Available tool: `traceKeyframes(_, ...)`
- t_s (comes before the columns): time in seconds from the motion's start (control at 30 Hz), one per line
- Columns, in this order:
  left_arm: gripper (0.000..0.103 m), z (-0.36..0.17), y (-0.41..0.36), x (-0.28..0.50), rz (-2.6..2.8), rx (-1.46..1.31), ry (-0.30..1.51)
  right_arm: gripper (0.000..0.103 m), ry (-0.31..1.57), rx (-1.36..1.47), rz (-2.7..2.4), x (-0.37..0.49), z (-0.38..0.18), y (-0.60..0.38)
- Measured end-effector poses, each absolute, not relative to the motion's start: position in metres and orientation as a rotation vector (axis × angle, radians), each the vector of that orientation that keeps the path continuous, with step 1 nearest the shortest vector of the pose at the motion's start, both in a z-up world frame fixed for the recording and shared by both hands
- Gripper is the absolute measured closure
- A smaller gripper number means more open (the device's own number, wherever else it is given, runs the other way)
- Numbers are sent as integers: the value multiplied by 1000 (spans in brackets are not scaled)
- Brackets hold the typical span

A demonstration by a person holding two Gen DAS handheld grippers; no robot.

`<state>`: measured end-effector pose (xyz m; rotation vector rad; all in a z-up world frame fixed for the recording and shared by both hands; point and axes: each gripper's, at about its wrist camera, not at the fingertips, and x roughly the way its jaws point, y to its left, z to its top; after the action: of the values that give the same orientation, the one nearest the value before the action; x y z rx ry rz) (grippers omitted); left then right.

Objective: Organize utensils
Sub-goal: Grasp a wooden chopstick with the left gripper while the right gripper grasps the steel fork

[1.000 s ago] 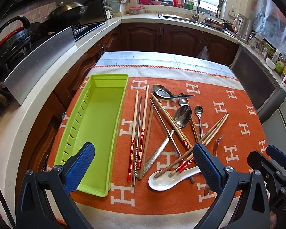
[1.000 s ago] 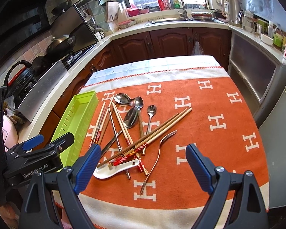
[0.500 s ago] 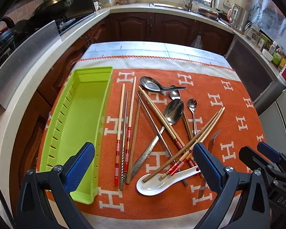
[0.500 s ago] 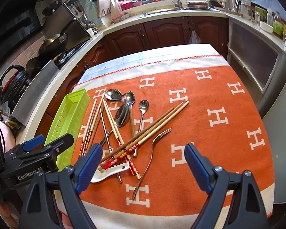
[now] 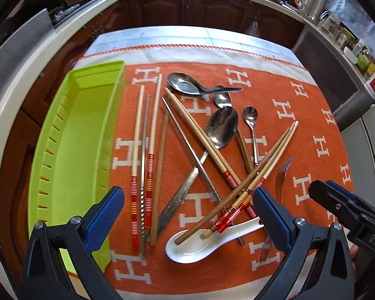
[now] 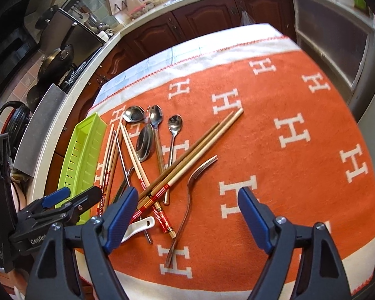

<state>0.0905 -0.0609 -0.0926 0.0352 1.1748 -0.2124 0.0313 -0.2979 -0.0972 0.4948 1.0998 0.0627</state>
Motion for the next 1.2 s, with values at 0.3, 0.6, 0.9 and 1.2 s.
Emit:
traceKeyframes(0.3,13,-106,-72,103,-262,72,1213,47,1216,551,103,40,-135,-299)
traceKeyframes(0.6,48,-109,-96,108,-415,144,1229,73,1203,372,111,53,-140,-271)
traceKeyframes(0.9,83,-133,-120,121,-612,234,1298,99,1181,414,124,43,-143,-287)
traceKeyframes(1.2,85,-146,-138,124,-609,310,1276,99,1179,446,151,40,-148,-292)
